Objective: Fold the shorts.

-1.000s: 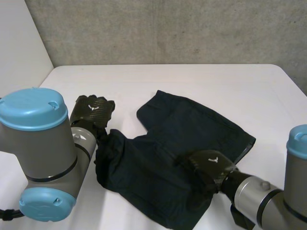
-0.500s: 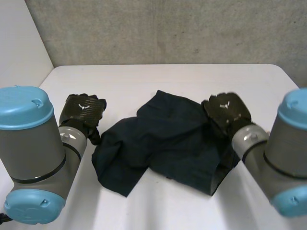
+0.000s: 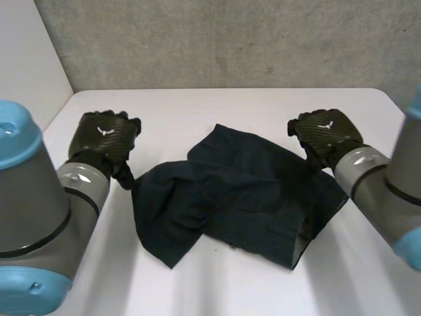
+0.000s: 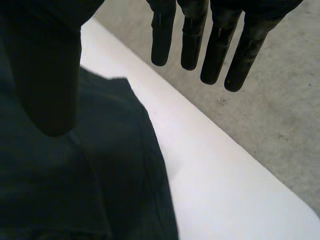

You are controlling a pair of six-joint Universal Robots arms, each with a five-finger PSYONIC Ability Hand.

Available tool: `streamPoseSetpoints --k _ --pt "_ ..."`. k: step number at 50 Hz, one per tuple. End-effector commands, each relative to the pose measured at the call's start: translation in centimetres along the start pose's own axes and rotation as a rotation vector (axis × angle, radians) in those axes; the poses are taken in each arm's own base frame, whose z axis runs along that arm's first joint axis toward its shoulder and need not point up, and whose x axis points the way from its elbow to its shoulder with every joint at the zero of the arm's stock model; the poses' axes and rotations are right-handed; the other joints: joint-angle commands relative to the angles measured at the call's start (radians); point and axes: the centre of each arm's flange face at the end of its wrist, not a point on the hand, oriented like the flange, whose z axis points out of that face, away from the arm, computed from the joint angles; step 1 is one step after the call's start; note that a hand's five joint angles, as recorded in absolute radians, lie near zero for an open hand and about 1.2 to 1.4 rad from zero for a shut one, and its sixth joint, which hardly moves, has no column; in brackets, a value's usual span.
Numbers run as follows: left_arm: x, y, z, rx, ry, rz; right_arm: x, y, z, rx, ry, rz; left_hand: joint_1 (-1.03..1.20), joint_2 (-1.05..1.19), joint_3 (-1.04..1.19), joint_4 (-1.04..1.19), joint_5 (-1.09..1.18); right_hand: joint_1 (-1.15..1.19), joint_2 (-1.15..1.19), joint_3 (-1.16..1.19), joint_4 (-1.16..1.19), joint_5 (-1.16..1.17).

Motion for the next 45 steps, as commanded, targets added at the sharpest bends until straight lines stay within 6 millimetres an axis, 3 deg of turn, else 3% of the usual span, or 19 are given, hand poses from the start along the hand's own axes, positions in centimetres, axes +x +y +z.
streamPoseSetpoints --k 1,11,18,30,34,38,39,42,45 --pt "0.0 -1.5 -1.9 0.025 0.023 -0.025 -0.3 0.0 -4.5 -0.074 -0.026 0.233 -0.046 -0.014 -0.021 -0.013 -0.006 0.074 0.018 0.029 0.033 0.034" --pt "1.5 -2.4 -2.8 0.045 0.081 -0.042 -2.7 2.8 -6.7 -0.204 -0.085 0.349 -0.081 -0.050 -0.056 -0.049 -0.041 0.065 0.009 0.020 0.024 0.025" --pt "3.0 -0.1 -0.4 -0.037 0.095 -0.013 -5.3 4.8 -5.8 -0.229 -0.135 0.334 -0.113 -0.082 -0.088 -0.081 -0.074 0.059 0.003 0.014 0.018 0.020" --pt "3.1 3.3 3.2 -0.150 0.067 0.015 -6.5 6.7 -3.8 -0.253 -0.062 0.279 -0.104 -0.073 -0.080 -0.072 -0.065 0.085 0.030 0.041 0.045 0.046" --pt "3.0 3.9 3.9 -0.170 0.061 0.018 -6.5 6.9 -3.0 -0.213 -0.015 0.254 -0.087 -0.056 -0.062 -0.055 -0.047 0.246 0.191 0.202 0.206 0.207" --pt "2.8 4.4 4.3 -0.183 0.055 0.020 -6.3 7.2 -2.5 -0.187 0.019 0.188 -0.049 -0.017 -0.024 -0.017 -0.009 0.563 0.508 0.519 0.523 0.524" --pt "2.8 4.5 4.4 -0.188 0.053 0.018 -6.3 7.3 -2.3 -0.182 0.026 0.163 -0.046 -0.015 -0.021 -0.014 -0.006 0.756 0.700 0.711 0.715 0.716" --pt "2.6 4.9 4.8 -0.196 0.054 0.013 -6.2 7.2 -2.1 -0.171 0.029 0.142 0.121 0.152 0.146 0.153 0.161 1.029 0.974 0.985 0.989 0.990" --pt "2.7 4.8 4.8 -0.194 0.055 0.011 -6.0 6.8 -1.8 -0.147 0.023 0.131 0.549 0.580 0.574 0.581 0.588 1.030 0.974 0.985 0.989 0.990"
